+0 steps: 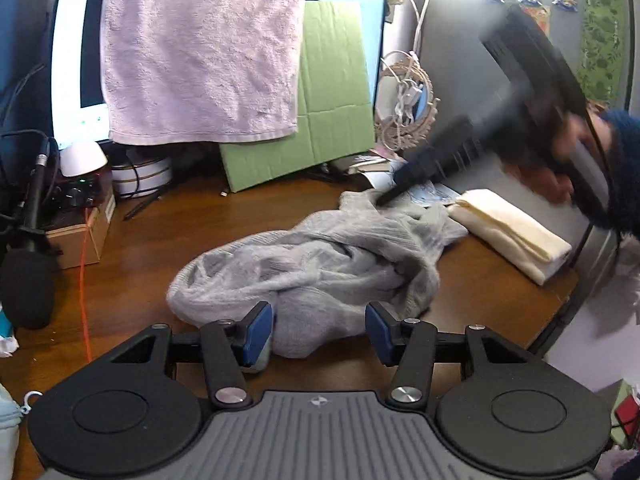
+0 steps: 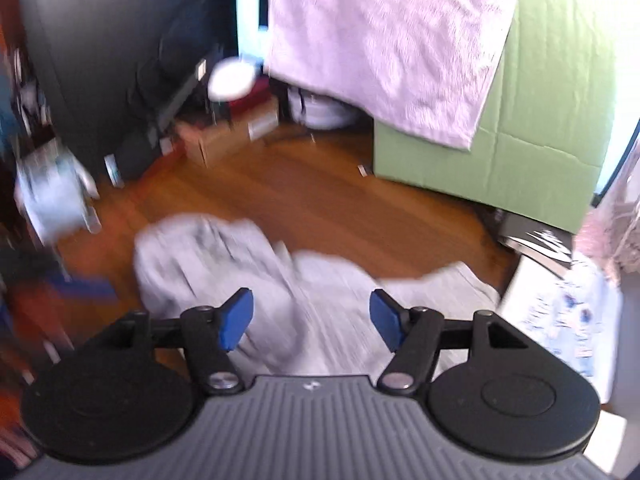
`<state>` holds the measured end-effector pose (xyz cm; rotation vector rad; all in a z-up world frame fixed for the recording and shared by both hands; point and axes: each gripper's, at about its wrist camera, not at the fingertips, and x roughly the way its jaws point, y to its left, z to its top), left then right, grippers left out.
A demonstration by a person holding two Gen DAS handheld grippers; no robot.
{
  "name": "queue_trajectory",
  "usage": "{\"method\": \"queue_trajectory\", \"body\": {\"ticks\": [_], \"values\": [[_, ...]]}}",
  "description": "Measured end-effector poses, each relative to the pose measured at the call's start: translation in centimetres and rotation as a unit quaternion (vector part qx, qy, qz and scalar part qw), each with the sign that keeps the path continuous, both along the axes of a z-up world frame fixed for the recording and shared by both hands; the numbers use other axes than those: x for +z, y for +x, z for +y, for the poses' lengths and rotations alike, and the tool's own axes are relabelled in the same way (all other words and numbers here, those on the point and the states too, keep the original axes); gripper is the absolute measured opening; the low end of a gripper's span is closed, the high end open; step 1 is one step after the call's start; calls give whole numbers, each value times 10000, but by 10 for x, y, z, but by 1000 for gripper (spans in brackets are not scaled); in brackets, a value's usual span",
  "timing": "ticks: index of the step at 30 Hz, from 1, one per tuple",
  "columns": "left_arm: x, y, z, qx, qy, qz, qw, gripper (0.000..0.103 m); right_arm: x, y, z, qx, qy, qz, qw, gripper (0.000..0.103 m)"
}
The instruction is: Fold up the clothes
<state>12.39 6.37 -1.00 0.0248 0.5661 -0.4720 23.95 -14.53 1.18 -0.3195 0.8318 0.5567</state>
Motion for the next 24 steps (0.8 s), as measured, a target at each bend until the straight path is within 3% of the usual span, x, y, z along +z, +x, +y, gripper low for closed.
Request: {"method": "queue_trajectory", "body": {"ticks": [2, 7, 9, 10, 11, 12, 14, 18, 24], "values": [[4, 6, 7, 132, -72, 11, 9999, 51, -14, -7, 1, 56, -221, -183, 9996, 56], [12, 14, 15, 445, -40, -88, 9990, 51, -39, 3, 15, 249, -114, -359, 9990, 51], [14, 14, 18, 515, -2, -115, 9986, 53, -53, 9, 28, 406, -388, -493, 9972, 46], [15, 14, 21, 566, 22, -124, 9983, 55, -60, 12, 34, 445, -602, -584, 9955, 39], [15, 14, 23, 623, 50, -134, 9980, 56, -68, 16, 37, 440, -776, -592, 9943, 13], [16, 14, 26, 675, 74, -140, 9976, 57, -74, 20, 37, 383, -870, -527, 9941, 7], [17, 14, 32, 727, 102, -135, 9972, 57, -74, 21, 28, 277, -753, -539, 9953, 7], [17, 18, 35, 716, 201, -141, 9971, 57, -43, -5, -8, 30, -275, -813, 9963, 6], [19, 20, 20, 457, 350, -276, 9980, 57, -5, -71, -67, -209, 145, -1030, 9944, 7]]}}
